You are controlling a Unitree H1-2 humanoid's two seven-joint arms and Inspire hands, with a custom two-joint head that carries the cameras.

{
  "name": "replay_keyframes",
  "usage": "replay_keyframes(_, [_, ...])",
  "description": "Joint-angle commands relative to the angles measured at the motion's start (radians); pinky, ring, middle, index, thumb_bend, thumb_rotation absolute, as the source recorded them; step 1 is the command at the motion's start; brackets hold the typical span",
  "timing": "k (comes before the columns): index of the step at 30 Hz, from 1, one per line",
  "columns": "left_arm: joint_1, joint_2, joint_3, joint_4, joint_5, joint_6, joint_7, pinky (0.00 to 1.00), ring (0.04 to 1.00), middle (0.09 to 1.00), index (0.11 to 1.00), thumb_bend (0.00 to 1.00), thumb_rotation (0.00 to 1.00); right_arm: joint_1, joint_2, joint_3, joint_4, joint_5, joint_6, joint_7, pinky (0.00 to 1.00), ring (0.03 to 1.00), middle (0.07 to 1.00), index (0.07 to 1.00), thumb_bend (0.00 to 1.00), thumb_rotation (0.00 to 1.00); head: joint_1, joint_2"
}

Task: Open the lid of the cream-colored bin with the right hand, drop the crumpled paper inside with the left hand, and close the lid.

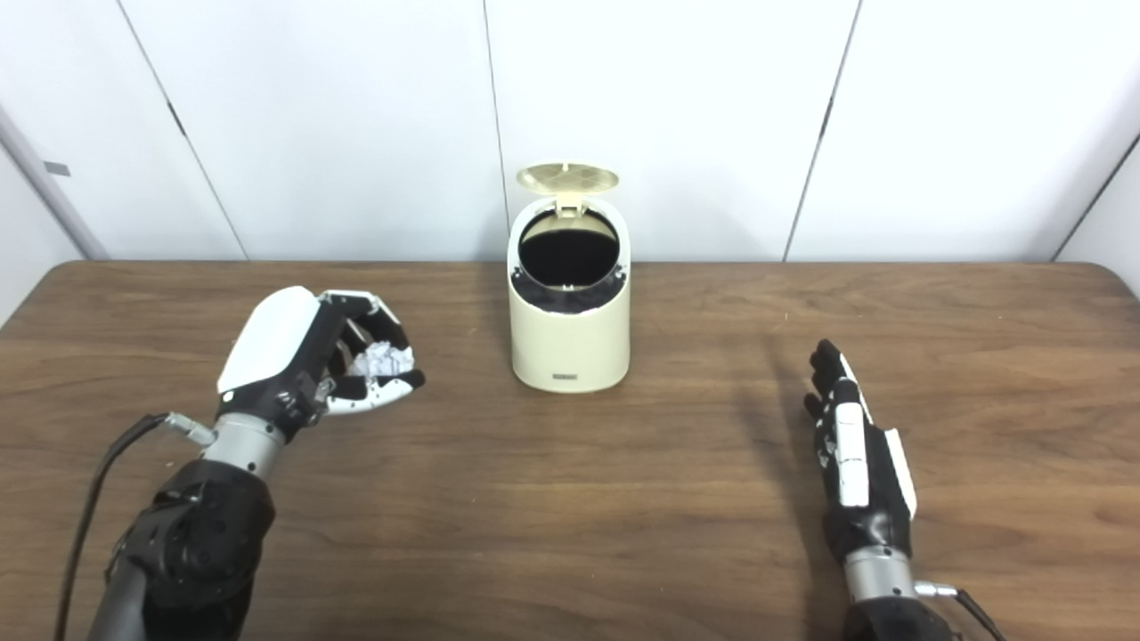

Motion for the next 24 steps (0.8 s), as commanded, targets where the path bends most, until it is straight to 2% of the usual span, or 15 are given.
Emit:
replay_keyframes(1, [-0.065,-0.009,-0.002,-0.015,0.003,-0.032,0.041,0.29,0.411,0.516,0.505,0.47,0.0,0.013,0.021,0.008,0.032,0.011,-0.04,0.005,0.96,0.986,0.959,0.941,0.47,1.0,0.004,-0.001])
replay_keyframes(8, [-0.112,-0.02,-0.031,0.005,0.022,-0.066,0.069,0.3,0.383,0.474,0.533,0.47,0.0,0.013,0.023,0.006,0.049,0.002,-0.054,0.0,0.97,0.981,0.958,0.951,0.5,1.0,0.015,-0.007])
replay_keyframes(14, [-0.147,-0.036,-0.04,0.039,0.014,-0.109,0.102,0.3,0.393,0.497,0.51,0.47,0.0,0.011,0.026,0.009,0.061,-0.003,-0.062,-0.001,0.98,0.984,0.955,0.951,0.51,1.0,0.017,-0.008])
replay_keyframes(24, [-0.211,-0.078,-0.079,0.105,0.015,-0.119,0.123,0.32,0.418,0.52,0.49,0.47,0.0,0.017,0.034,0.008,0.068,0.002,-0.066,0.001,0.99,0.991,0.959,0.949,0.5,1.0,0.019,-0.01])
